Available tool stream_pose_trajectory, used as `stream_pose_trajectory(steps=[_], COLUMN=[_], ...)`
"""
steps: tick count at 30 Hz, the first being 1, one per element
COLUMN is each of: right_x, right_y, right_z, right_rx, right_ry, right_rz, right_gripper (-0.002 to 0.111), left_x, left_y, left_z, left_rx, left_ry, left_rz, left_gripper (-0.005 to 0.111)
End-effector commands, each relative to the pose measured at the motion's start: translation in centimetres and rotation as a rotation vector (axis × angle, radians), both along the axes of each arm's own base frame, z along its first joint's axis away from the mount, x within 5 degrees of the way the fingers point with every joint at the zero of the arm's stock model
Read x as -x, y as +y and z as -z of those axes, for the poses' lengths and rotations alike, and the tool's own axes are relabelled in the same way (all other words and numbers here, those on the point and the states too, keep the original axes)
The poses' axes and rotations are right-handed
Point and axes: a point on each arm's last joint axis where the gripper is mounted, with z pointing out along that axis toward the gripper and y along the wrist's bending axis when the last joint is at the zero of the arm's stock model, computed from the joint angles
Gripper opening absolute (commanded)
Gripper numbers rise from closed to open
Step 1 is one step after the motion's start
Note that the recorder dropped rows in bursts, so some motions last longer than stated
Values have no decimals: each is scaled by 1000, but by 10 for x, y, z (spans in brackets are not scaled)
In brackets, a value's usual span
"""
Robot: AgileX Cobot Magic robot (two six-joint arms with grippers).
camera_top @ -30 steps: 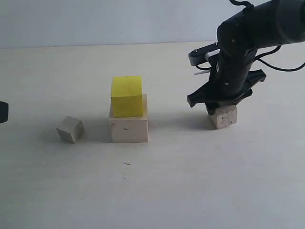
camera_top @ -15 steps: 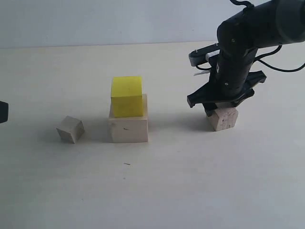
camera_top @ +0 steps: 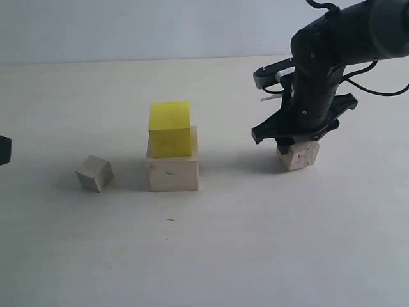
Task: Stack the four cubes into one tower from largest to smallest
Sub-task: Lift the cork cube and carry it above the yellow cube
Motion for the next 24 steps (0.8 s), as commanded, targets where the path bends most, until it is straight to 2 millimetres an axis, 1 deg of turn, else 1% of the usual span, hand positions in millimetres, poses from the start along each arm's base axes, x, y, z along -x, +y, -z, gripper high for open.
stream_pose_trajectory(steps=[1,5,9,11,14,16,18,21,23,24], right_x=[6,21,36,45,59,69,77,87,90,91], right_y=[-3,-2,3,6,12,20,31,53,66,71], right_z=[-33,-62,-92,-109,-133,-149,-166,-192,-205,-207], right_rx=[-34,-124,-257,-350,-482,-546,-569,-615,-604,-585], right_ry=[-55,-39,-32,-37,-40,-59,-85,-126,-166,-174], right_rz=[16,79,48,60,25,-4,-53,-105,-105,-99], right_gripper=[0,0,0,0,0,0,0,0,0,0], left_x=[-1,-1,-2,-3,-3,-4,-5,-6,-7,-7], left_y=[0,0,0,1,2,4,5,7,8,9], left_z=[0,0,-1,-1,0,0,0,1,1,1], left_rx=[-4,1,2,0,-27,-52,-77,-102,-125,-137], left_ry=[-5,-15,-30,-31,-44,-56,-72,-89,-100,-106], left_rz=[-1,-5,-11,-11,-12,-13,-15,-17,-17,-17], left_gripper=[0,0,0,0,0,0,0,0,0,0])
